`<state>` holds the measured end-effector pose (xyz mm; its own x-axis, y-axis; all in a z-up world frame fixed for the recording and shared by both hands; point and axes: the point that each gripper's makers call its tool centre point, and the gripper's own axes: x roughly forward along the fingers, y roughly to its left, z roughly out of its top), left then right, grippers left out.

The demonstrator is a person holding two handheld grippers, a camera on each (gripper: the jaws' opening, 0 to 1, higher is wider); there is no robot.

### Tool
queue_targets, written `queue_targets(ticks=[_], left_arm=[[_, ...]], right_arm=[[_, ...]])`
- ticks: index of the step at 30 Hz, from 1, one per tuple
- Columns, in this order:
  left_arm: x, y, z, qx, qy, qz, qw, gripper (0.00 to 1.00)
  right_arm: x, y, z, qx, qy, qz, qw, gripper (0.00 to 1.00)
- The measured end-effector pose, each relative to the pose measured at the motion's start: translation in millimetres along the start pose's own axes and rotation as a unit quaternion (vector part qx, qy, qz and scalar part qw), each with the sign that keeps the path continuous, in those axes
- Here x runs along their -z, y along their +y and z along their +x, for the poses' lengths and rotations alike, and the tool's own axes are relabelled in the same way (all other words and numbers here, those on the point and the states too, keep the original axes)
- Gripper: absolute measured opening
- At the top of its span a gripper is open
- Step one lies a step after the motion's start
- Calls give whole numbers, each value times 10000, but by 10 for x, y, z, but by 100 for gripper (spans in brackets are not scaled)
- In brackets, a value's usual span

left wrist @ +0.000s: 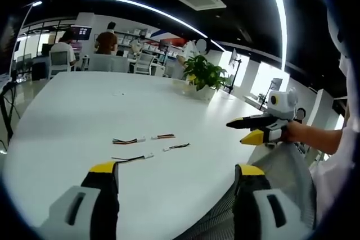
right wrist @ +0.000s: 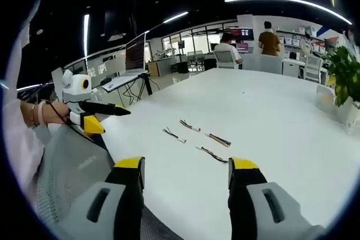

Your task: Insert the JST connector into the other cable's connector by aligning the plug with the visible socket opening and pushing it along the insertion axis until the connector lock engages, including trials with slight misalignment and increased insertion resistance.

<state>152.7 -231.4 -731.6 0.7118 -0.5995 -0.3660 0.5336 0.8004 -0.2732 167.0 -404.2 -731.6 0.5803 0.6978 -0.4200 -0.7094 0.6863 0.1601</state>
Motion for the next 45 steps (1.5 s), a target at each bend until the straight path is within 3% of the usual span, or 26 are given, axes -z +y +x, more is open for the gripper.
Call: queue_targets(ticks=[9, 14, 25, 34, 45], left_arm=[[-37, 63, 1, -178, -41, 11, 9998, 83], [-48, 45, -1, -129, -53, -30, 9999, 83], [-92, 34, -16, -73, -2, 159, 9998, 81], [-211, 126, -18, -116, -83, 225, 9996, 79], [-413, 200, 103, -7, -197, 300, 9994, 78]], right_arm=[[-4, 21, 14, 17, 48, -37, 10000, 56], [-6, 14, 13, 41, 63, 22, 10000, 56], [-153, 53, 46, -61, -190, -105, 9997, 51], [-287, -63, 85, -20, -239, -249, 9994, 52], [-535, -185, 146, -191, -466, -499, 9975, 43]])
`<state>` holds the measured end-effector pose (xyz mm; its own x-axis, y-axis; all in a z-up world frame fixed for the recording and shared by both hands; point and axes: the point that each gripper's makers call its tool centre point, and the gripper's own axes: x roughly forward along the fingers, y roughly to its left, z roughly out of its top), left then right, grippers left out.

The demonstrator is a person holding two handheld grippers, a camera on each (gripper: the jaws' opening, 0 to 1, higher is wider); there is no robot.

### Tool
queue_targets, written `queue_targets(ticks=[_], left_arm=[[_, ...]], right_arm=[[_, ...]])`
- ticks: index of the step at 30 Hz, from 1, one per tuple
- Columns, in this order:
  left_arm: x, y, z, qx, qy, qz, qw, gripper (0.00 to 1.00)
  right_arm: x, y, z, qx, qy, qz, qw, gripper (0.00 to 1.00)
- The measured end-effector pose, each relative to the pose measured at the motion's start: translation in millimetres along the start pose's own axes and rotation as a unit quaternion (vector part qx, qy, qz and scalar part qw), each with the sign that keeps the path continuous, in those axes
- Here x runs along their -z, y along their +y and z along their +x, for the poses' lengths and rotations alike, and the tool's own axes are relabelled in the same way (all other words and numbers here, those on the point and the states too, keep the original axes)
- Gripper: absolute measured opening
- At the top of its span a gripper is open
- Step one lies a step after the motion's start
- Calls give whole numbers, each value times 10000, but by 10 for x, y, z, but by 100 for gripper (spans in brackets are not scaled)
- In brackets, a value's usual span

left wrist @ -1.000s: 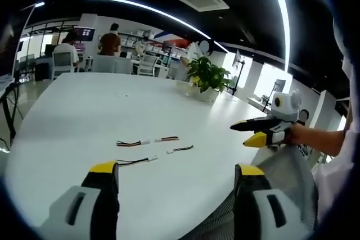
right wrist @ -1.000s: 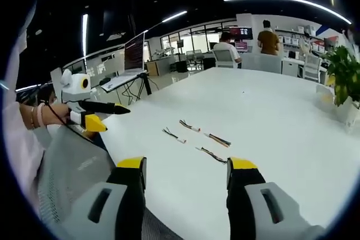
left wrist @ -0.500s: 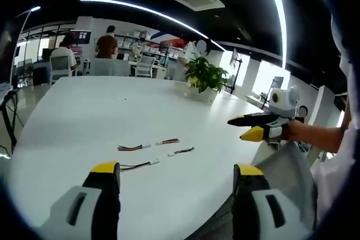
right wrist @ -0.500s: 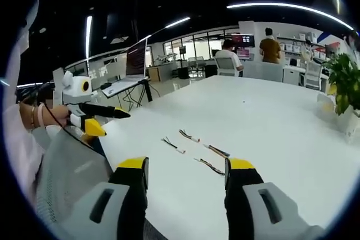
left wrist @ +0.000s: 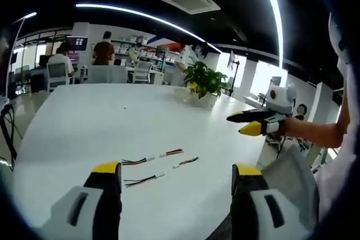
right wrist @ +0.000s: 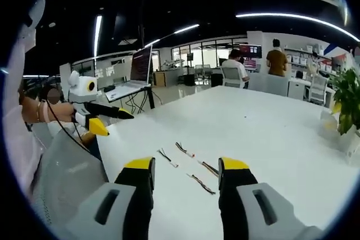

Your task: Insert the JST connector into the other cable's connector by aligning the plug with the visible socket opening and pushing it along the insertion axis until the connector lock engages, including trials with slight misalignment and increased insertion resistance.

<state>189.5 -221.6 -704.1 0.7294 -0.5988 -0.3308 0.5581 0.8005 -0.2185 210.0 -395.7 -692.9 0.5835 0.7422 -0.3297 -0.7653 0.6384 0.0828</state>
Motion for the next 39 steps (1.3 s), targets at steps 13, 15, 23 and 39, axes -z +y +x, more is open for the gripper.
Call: queue_targets(ticks=[13, 15, 23, 39], left_arm=[[27, -5, 168, 194, 126, 116, 9997, 77], [22, 1, 192, 204, 122, 106, 9997, 77], [25, 33, 329, 280, 229, 261, 9990, 77], [-143, 48, 512, 645, -81, 490, 9967, 73]], right_arm=[[-62, -113, 229, -153, 63, -197, 9997, 43], [-61, -129, 254, -176, 58, -169, 9997, 43], [1, -187, 367, -300, 249, -230, 9990, 42], [16, -410, 558, -331, 319, -223, 9987, 46]])
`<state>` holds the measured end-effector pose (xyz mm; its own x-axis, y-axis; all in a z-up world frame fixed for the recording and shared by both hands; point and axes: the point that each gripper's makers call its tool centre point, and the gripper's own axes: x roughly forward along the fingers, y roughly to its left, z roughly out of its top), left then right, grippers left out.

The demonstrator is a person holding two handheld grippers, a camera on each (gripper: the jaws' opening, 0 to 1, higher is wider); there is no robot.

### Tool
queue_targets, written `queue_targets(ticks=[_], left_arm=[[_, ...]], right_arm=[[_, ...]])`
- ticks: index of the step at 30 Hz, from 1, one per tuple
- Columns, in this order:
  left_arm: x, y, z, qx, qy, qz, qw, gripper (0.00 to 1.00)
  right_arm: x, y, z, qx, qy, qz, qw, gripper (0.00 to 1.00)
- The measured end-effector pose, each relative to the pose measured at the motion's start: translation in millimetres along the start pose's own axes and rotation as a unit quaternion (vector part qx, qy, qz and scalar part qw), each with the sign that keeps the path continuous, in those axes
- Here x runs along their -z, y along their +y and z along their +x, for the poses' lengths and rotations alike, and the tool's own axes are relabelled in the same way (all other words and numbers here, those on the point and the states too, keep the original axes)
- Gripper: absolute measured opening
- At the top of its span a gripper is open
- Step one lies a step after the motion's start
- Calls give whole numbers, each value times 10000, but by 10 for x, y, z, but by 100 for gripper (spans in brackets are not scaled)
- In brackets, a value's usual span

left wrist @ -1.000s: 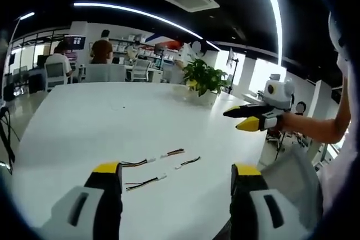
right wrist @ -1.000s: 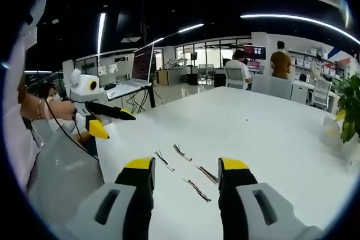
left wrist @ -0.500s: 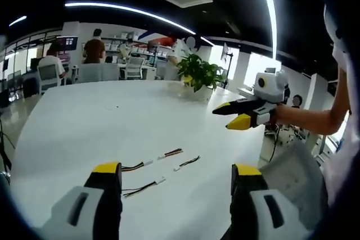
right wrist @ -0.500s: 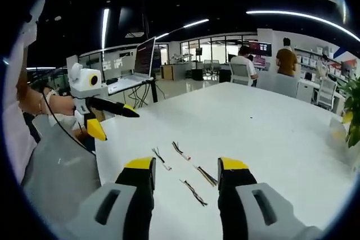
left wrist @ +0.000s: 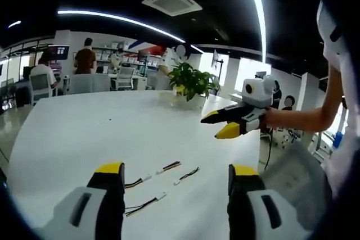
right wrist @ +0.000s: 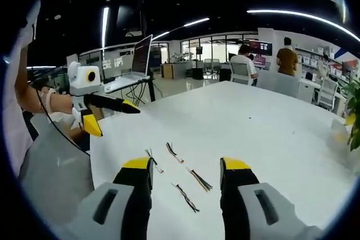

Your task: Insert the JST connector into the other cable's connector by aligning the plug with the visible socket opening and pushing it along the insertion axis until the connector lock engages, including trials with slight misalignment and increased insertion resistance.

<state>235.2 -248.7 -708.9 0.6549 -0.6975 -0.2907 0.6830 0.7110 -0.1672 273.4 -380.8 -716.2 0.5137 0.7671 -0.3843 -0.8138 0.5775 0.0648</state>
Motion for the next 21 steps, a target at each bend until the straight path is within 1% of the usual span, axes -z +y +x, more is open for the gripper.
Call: queue_targets(ticks=[2, 3, 5, 6, 7, 9, 11, 12, 14, 16, 19, 20, 21], left_arm=[[42, -4, 5, 14, 63, -19, 10000, 73], [70, -24, 8, 70, 68, -133, 9999, 75], [105, -112, 23, 337, 22, -590, 9977, 81], [129, -106, 26, 328, 10, -721, 9969, 83], [152, -75, 21, 275, -17, -616, 9977, 82], [142, -73, 14, 276, -114, -456, 9985, 81], [177, -78, 11, 306, -32, -355, 9989, 83], [202, -74, 10, 322, 39, -348, 9989, 85], [223, -49, 11, 305, 68, -364, 9988, 88], [213, -5, 7, 244, 24, -265, 9993, 88], [213, 41, 6, 232, 46, -328, 9992, 86], [227, 64, 13, 212, 85, -358, 9991, 85], [236, 80, 16, 191, 106, -351, 9991, 85]], right_arm=[[7, 28, 10, -56, -9, -79, 10000, 45], [8, 36, 20, -92, -24, -90, 9999, 45], [22, 30, 46, -131, -42, -59, 9999, 46], [18, 36, 49, -139, -54, -47, 9999, 46], [19, 41, 62, -166, -77, -32, 9998, 46], [26, 44, 86, -218, -102, 10, 9997, 45], [38, 58, 101, -290, -105, 22, 9995, 44], [40, 63, 104, -306, -111, 27, 9995, 42], [48, 76, 111, -327, -133, 61, 9994, 42], [61, 92, 109, -367, -153, 154, 9991, 41], [105, 96, 105, -400, -129, 255, 9988, 39], [147, 96, 106, -434, -51, 350, 9984, 38], [166, 87, 108, -428, -28, 366, 9984, 40]])
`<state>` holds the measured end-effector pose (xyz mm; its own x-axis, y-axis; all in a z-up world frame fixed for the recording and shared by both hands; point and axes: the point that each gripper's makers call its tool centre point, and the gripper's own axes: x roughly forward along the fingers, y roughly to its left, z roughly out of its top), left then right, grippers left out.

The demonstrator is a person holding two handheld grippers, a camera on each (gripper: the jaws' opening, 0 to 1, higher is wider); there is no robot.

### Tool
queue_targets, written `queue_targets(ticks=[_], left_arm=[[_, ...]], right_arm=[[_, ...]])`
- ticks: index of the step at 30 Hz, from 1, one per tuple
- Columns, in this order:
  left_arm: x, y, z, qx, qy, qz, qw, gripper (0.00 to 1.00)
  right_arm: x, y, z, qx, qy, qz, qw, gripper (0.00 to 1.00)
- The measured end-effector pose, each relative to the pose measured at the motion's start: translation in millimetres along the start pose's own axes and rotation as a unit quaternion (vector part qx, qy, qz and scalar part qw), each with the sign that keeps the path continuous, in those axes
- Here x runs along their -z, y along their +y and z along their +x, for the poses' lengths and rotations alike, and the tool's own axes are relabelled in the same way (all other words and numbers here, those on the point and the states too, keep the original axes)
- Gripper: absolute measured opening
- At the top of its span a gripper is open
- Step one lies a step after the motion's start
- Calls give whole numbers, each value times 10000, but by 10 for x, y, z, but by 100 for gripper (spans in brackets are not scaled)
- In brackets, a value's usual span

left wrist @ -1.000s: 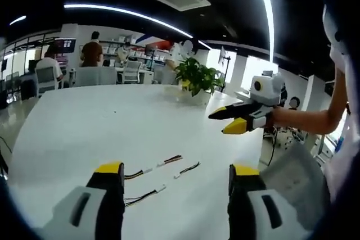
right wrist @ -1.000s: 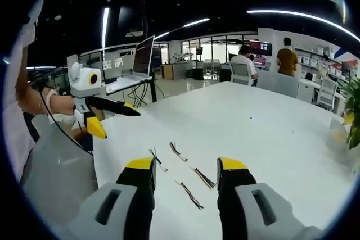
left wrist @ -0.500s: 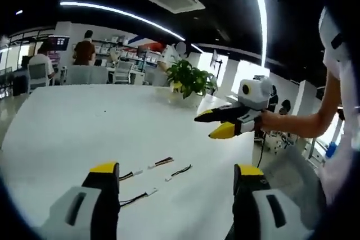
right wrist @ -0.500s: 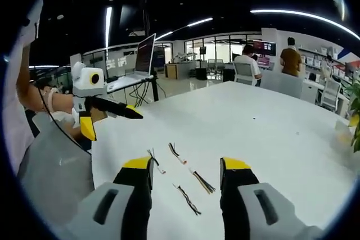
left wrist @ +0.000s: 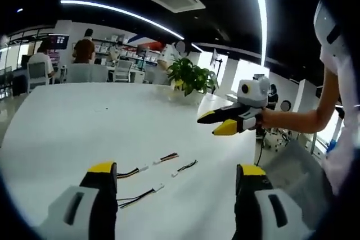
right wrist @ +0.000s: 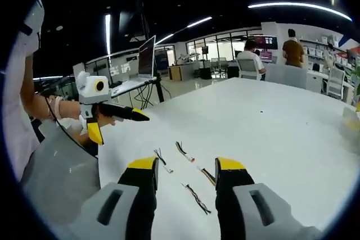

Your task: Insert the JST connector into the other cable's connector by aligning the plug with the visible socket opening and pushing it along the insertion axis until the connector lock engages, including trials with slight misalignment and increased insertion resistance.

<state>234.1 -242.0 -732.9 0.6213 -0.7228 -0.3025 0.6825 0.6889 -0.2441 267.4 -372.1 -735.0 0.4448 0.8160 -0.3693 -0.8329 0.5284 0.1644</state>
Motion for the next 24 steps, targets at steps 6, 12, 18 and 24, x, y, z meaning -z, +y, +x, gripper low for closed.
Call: queue_targets(ticks=[6, 12, 18, 24], left_arm=[[10, 93, 25, -80, 49, 209, 9997, 80], [-10, 165, 67, -75, 7, 181, 9998, 74], [107, 188, 127, 81, 277, 203, 9994, 67], [203, 238, 213, 191, 463, 148, 9986, 62]], right_arm=[[17, -20, -9, -41, -161, 5, 9999, 41], [-12, -125, -12, 28, -367, -73, 9993, 34], [59, -171, 52, -5, -259, -59, 9996, 35], [150, -185, 157, -145, -162, -148, 9997, 30]])
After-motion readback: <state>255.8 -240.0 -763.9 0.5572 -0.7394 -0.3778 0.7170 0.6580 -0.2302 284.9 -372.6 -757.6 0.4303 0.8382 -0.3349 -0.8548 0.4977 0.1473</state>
